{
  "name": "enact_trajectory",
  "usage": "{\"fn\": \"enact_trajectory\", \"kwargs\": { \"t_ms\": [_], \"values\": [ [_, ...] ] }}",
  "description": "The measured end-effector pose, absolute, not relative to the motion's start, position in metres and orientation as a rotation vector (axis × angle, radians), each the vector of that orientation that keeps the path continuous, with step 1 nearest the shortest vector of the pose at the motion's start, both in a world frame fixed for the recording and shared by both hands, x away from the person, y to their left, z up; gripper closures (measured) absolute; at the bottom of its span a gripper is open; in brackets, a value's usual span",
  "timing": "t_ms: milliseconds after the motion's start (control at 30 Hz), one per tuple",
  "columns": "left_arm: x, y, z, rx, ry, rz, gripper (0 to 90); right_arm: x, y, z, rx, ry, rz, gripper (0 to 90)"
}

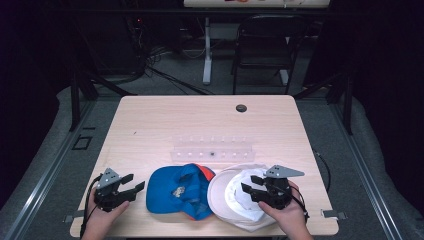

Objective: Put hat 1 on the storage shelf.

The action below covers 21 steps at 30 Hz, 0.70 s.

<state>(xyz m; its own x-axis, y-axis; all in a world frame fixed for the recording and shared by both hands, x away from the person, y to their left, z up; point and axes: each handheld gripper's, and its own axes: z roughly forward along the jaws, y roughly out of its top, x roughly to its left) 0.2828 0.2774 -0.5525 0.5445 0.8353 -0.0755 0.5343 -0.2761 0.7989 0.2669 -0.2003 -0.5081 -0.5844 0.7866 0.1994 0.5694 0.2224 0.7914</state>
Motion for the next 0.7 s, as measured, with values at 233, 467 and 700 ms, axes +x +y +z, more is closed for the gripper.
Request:
{"fn": "enact_trajectory", "kwargs": {
  "t_ms": [233, 467, 700],
  "values": [
    [0.282, 0.278, -0.550, 1.990, 1.106, 0.515, 49.2, 0.270, -0.208, -0.500, 1.286, 2.259, 1.235, 52.1],
    [0.285, 0.283, -0.548, 1.980, 1.136, 0.509, 50.0, 0.272, -0.218, -0.489, 1.306, 2.256, 1.197, 49.9],
    [0.287, 0.281, -0.550, 1.995, 1.123, 0.503, 49.6, 0.275, -0.231, -0.475, 1.352, 2.291, 1.113, 50.5]
  ]
}}
